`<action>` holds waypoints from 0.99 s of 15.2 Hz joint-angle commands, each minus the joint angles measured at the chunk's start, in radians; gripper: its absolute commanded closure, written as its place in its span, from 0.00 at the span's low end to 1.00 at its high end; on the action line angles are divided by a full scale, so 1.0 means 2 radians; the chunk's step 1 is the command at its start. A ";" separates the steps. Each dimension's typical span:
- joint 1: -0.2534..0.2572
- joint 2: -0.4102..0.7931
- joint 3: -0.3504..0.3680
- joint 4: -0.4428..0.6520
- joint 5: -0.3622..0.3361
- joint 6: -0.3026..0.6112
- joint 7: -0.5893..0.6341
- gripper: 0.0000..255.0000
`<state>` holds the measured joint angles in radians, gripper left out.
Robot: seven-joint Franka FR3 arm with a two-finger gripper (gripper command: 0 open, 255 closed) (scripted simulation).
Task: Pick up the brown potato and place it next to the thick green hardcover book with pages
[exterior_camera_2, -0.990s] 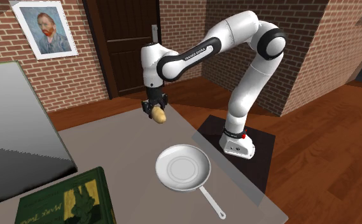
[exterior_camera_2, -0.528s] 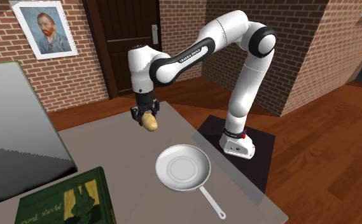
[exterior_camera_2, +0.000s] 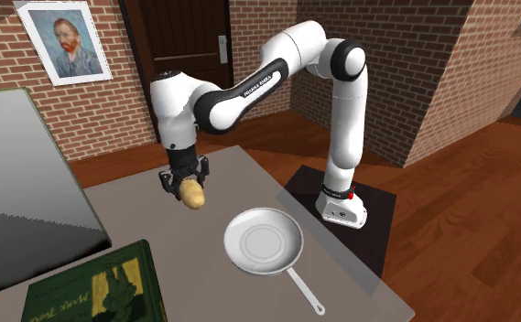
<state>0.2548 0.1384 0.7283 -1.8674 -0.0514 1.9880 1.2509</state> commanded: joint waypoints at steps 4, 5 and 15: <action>0.056 0.090 0.002 0.097 -0.065 -0.029 0.070 1.00; 0.057 0.092 0.001 0.092 -0.066 -0.023 0.070 1.00; 0.061 0.113 -0.008 0.050 -0.084 0.036 0.080 1.00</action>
<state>0.3763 0.3630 0.7134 -1.7577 -0.2162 2.0486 1.4090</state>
